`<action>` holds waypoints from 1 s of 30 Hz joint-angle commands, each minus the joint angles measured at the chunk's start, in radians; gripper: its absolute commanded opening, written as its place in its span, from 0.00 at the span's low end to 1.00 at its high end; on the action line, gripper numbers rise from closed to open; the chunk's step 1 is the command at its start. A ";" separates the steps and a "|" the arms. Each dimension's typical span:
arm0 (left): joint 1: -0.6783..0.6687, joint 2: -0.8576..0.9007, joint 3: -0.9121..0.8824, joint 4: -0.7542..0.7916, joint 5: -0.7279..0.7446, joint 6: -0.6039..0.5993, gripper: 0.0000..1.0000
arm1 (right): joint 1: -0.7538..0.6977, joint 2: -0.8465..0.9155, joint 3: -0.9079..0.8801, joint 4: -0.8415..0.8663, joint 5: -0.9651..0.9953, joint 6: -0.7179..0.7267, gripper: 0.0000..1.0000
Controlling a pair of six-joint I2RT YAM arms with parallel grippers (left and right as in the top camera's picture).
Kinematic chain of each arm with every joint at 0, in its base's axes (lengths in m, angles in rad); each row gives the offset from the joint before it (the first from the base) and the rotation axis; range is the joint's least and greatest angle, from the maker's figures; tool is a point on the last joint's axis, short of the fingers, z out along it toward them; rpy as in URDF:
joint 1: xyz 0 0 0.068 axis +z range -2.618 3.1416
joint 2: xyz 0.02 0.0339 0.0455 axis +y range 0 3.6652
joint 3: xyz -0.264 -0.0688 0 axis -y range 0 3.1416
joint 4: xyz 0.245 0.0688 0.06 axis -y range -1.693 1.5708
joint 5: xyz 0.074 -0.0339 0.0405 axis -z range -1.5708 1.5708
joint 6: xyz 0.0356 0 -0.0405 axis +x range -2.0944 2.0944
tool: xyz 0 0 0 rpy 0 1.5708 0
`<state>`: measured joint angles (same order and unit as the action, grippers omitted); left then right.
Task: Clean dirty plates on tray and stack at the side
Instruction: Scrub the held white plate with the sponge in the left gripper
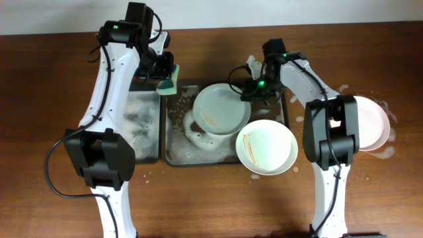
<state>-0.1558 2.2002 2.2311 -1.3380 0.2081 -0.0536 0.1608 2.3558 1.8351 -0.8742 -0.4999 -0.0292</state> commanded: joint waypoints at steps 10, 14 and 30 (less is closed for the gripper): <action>-0.080 -0.005 -0.091 0.053 0.031 -0.032 0.01 | 0.172 0.026 0.016 -0.101 0.362 0.548 0.04; -0.110 -0.005 -0.251 0.151 -0.049 -0.173 0.01 | 0.171 0.026 0.016 -0.117 0.430 0.566 0.04; -0.203 -0.001 -0.678 0.551 -0.094 -0.121 0.01 | 0.175 0.026 0.016 -0.098 0.433 0.539 0.04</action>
<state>-0.3534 2.1723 1.5959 -0.6903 0.0456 -0.3061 0.3424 2.3440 1.8778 -0.9745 -0.1986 0.4965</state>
